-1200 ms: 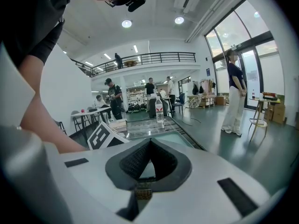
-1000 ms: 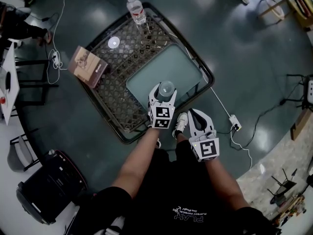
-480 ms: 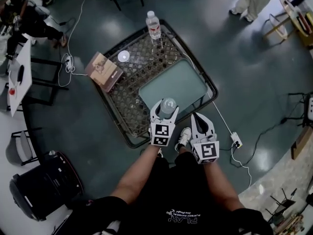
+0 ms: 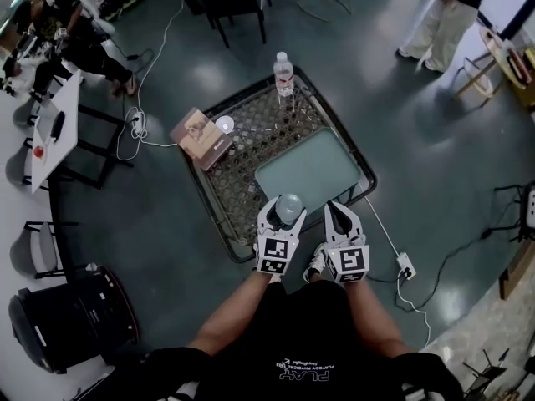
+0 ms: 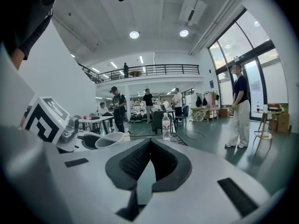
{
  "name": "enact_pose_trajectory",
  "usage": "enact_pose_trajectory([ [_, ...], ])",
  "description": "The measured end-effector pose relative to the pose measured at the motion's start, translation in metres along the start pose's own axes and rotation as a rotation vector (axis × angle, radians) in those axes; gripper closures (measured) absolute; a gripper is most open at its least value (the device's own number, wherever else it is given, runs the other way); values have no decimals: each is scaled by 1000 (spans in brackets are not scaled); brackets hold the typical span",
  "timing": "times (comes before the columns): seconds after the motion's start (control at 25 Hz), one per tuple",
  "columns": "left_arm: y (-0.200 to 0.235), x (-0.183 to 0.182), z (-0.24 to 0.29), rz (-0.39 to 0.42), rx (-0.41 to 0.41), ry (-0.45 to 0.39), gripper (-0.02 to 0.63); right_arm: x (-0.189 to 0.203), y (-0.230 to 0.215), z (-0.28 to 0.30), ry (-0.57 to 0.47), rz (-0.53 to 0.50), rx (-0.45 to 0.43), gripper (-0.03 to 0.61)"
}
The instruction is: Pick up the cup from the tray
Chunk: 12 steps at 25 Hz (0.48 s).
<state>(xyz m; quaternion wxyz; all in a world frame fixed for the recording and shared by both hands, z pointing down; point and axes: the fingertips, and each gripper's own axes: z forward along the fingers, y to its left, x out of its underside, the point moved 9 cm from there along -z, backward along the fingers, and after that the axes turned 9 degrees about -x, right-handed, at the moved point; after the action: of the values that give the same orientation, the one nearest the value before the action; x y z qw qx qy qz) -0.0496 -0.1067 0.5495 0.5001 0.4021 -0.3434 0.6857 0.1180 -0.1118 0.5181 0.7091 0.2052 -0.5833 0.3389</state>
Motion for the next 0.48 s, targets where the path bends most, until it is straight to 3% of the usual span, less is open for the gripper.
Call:
enact_pose_trajectory([
  [0.32, 1, -19, -28, 67, 42, -73, 316, -13, 15, -1, -21, -38, 1, 581],
  [0.48, 4, -22, -35, 74, 42, -66, 316, -20, 20, -3, -23, -60, -1, 581],
])
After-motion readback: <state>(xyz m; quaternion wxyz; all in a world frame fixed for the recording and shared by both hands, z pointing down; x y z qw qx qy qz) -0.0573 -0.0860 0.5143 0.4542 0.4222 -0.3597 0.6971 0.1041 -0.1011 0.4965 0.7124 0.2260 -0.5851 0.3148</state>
